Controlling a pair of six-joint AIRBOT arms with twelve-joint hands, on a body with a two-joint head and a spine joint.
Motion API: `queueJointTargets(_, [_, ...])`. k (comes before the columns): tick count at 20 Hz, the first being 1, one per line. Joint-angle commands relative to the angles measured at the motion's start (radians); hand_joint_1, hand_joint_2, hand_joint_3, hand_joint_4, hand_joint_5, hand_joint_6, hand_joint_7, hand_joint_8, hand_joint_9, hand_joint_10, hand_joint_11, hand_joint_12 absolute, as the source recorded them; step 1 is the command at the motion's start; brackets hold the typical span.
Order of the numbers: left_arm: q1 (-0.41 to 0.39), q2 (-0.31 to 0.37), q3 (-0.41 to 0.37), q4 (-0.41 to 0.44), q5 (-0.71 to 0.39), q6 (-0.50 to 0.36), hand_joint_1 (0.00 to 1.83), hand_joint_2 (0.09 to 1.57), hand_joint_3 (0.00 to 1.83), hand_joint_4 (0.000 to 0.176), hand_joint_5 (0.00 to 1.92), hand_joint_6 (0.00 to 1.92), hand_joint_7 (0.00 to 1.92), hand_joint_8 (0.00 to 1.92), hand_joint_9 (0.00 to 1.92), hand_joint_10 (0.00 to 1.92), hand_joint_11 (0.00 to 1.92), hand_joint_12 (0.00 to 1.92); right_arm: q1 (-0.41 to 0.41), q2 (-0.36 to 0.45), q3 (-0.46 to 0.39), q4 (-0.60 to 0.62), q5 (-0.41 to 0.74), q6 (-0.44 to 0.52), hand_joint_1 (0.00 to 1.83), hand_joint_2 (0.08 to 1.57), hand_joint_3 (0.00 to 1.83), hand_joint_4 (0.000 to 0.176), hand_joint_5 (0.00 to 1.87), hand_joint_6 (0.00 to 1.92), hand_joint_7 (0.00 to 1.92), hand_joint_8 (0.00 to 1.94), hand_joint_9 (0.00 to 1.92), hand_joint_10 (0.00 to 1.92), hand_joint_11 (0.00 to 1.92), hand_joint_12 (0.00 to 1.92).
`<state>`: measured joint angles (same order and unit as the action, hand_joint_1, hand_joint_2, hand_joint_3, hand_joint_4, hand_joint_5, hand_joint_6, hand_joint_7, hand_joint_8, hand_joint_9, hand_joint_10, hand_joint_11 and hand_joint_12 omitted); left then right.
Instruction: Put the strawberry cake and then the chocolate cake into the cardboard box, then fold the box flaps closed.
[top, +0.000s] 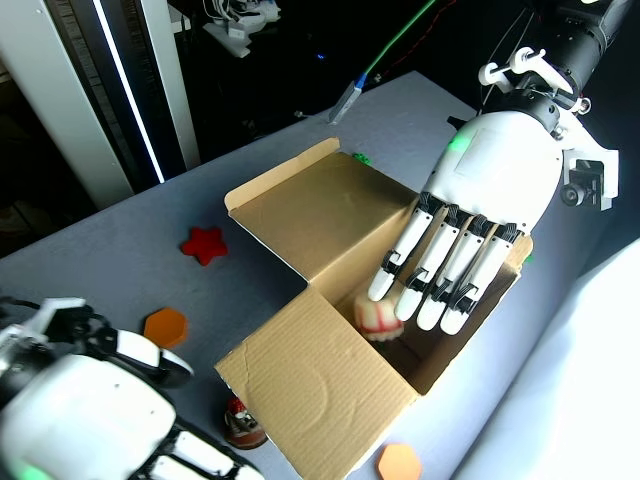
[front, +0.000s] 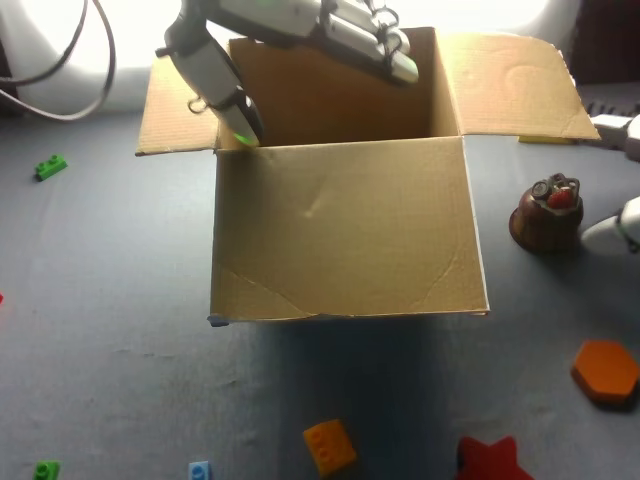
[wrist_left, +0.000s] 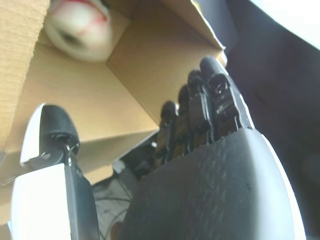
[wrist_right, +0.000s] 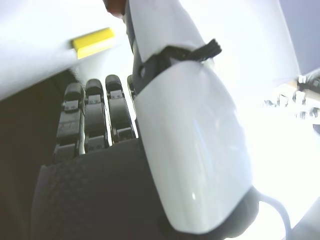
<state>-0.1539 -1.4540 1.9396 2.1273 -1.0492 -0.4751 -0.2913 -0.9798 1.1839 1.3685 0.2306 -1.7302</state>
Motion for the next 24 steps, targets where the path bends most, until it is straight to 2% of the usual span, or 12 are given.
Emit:
queueJointTargets(1, [-0.021,0.014,0.011,-0.071,0.029,0.006,0.83,1.01,0.0,0.08,0.0,0.0,0.01,0.0,0.12,0.0,0.0,0.53,0.005,0.007,0.016,-0.015,0.065,0.002,1.08,1.04,0.0,0.017,0.0,0.0,0.01,0.0,0.02,0.0,0.01,0.0])
queueJointTargets(4, [-0.041,0.031,0.025,-0.065,0.029,0.006,0.74,1.02,0.0,0.071,0.01,0.0,0.02,0.0,0.1,0.0,0.0,0.48,-0.006,-0.036,0.047,-0.015,0.071,0.001,1.09,1.05,0.0,0.016,0.0,0.0,0.0,0.0,0.01,0.0,0.0,0.0])
queueJointTargets(7, [-0.063,0.065,0.03,-0.043,0.022,0.005,0.65,1.05,0.01,0.046,0.05,0.01,0.05,0.0,0.1,0.0,0.0,0.48,-0.022,-0.059,0.051,-0.03,0.092,-0.001,1.09,1.04,0.0,0.018,0.0,0.0,0.0,0.0,0.01,0.0,0.0,0.0])
queueJointTargets(9, [-0.072,0.103,0.022,-0.022,0.015,-0.006,0.44,1.13,0.02,0.037,0.06,0.0,0.05,0.0,0.08,0.0,0.0,0.4,-0.022,-0.072,0.052,-0.048,0.104,-0.001,1.1,1.04,0.0,0.019,0.0,0.0,0.0,0.0,0.01,0.0,0.0,0.0])
queueJointTargets(10, [-0.073,0.121,0.015,-0.021,0.012,-0.015,0.28,1.18,0.02,0.03,0.07,0.0,0.06,0.0,0.07,0.0,0.0,0.36,-0.022,-0.074,0.053,-0.048,0.106,-0.001,1.11,1.03,0.0,0.019,0.0,0.0,0.0,0.0,0.01,0.0,0.0,0.0])
queueJointTargets(11, [-0.073,0.146,0.002,-0.021,0.009,-0.021,0.28,1.18,0.02,0.03,0.07,0.0,0.06,0.0,0.07,0.0,0.0,0.36,-0.022,-0.075,0.053,-0.048,0.108,-0.001,1.11,1.03,0.0,0.019,0.0,0.0,0.0,0.0,0.01,0.0,0.0,0.0])
queueJointTargets(13, [-0.072,0.196,-0.026,-0.021,0.003,-0.027,0.05,1.24,0.01,0.017,0.07,0.0,0.06,0.0,0.07,0.0,0.0,0.29,-0.028,-0.078,0.053,-0.048,0.117,-0.001,1.11,1.04,0.0,0.016,0.0,0.0,0.0,0.0,0.01,0.0,0.01,0.01])
queueJointTargets(14, [-0.068,0.223,-0.039,-0.021,0.002,-0.03,0.05,1.24,0.01,0.017,0.07,0.0,0.06,0.0,0.07,0.0,0.0,0.29,-0.031,-0.079,0.053,-0.048,0.119,-0.001,1.11,1.04,0.0,0.016,0.0,0.0,0.0,0.0,0.01,0.0,0.01,0.01])
queueJointTargets(16, [-0.048,0.285,-0.061,-0.017,-0.008,-0.041,0.0,1.25,0.0,0.001,0.07,0.0,0.07,0.0,0.07,0.0,0.0,0.28,-0.035,-0.084,0.055,-0.048,0.121,-0.001,1.12,1.04,0.0,0.013,0.0,0.0,0.0,0.0,0.01,0.0,0.0,0.0])
queueJointTargets(19, [-0.021,0.366,-0.107,-0.016,-0.017,-0.053,0.0,1.25,0.0,0.0,0.06,0.0,0.06,0.0,0.06,0.0,0.0,0.24,-0.035,-0.092,0.063,-0.049,0.121,-0.001,1.16,1.04,0.0,0.01,0.0,0.0,0.0,0.0,0.02,0.01,0.0,0.0])
queueJointTargets(24, [0.061,0.484,-0.183,-0.04,-0.017,-0.06,0.0,1.27,0.0,0.0,0.07,0.0,0.06,0.0,0.05,0.0,0.0,0.29,-0.043,-0.096,0.069,-0.049,0.121,0.001,1.15,1.02,0.0,0.011,0.0,0.0,0.0,0.0,0.02,0.01,0.0,0.0])
